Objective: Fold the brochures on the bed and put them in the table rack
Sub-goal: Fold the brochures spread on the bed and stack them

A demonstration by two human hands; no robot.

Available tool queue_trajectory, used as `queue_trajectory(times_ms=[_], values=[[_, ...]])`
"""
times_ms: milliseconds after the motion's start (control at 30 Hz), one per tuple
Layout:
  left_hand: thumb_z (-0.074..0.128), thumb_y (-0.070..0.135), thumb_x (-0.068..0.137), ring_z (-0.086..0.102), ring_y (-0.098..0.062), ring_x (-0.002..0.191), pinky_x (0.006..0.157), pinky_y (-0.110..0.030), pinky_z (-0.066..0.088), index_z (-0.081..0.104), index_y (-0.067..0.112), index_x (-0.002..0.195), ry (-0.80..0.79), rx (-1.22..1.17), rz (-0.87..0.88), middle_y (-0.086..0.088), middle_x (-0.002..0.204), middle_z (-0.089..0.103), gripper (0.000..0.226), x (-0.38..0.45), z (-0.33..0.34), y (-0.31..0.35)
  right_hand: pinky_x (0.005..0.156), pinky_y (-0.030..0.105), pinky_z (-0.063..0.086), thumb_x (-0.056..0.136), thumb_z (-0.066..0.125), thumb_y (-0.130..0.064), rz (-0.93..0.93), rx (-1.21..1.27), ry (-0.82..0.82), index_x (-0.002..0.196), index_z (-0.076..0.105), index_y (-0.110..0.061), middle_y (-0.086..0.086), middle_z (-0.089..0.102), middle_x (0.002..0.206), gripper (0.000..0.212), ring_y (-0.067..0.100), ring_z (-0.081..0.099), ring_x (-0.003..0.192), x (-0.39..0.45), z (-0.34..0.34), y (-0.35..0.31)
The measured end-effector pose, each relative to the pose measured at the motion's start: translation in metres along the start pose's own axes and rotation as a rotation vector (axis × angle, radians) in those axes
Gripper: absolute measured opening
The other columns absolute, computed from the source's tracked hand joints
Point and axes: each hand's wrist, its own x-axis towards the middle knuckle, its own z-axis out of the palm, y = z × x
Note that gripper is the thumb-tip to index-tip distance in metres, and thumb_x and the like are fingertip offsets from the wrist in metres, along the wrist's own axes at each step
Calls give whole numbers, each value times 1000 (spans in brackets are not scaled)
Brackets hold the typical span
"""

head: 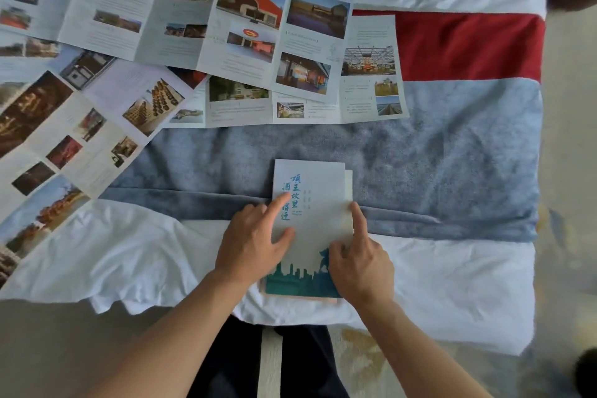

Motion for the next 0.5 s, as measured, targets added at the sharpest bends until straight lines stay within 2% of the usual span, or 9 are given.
queue_trajectory(times_ms=[67, 100, 167, 200, 300, 400, 500], values=[[67, 38, 85, 54, -24, 81, 74, -41, 52, 50, 21, 143, -14, 60, 27, -4, 86, 61, 63, 1, 1, -3, 51, 32, 31, 88, 45, -33, 1, -124, -29, 152, 13, -32, -10, 42, 59, 71, 13, 40, 47, 0, 0, 0], [68, 38, 84, 53, -24, 83, 73, -40, 51, 51, 20, 141, -10, 87, 34, -4, 90, 59, 62, 1, 1, -5, 51, 32, 31, 88, 45, -35, -11, -172, -38, 152, 15, -31, -8, 47, 63, 71, 16, 42, 49, 0, 0, -1], [71, 37, 79, 51, -25, 92, 77, -41, 51, 56, 20, 134, 3, 160, 81, -6, 107, 55, 59, 5, -3, -7, 54, 32, 36, 87, 50, -38, -67, -212, 5, 149, 27, -26, 0, 60, 90, 67, 24, 55, 65, 3, -1, 0], [71, 35, 77, 50, -26, 99, 82, -42, 51, 57, 19, 130, -1, 201, 130, -9, 119, 53, 57, 8, -4, -6, 57, 33, 41, 86, 55, -40, -115, -217, 51, 145, 37, -22, 2, 59, 103, 64, 27, 59, 78, 4, -3, 0], [70, 28, 72, 43, -29, 126, 97, -44, 44, 55, 20, 127, -92, 261, 280, -10, 143, 43, 57, 16, -4, 4, 78, 41, 47, 77, 71, -38, -305, -260, 186, 132, 54, -15, 8, 55, 114, 62, 32, 56, 99, 13, -2, -1], [71, 25, 74, 37, -28, 136, 101, -42, 41, 52, 21, 127, -176, 261, 242, -7, 147, 39, 57, 21, -1, 13, 91, 46, 45, 72, 78, -34, -446, -302, 126, 133, 56, -17, 12, 51, 135, 67, 33, 49, 120, 21, 4, -13], [72, 22, 78, 34, -27, 137, 103, -40, 39, 46, 22, 134, -182, 275, 178, -6, 151, 33, 61, 22, 4, 16, 95, 44, 43, 75, 78, -31, -430, -330, 49, 134, 55, -26, 6, 46, 143, 64, 30, 43, 129, 27, 13, -21]])
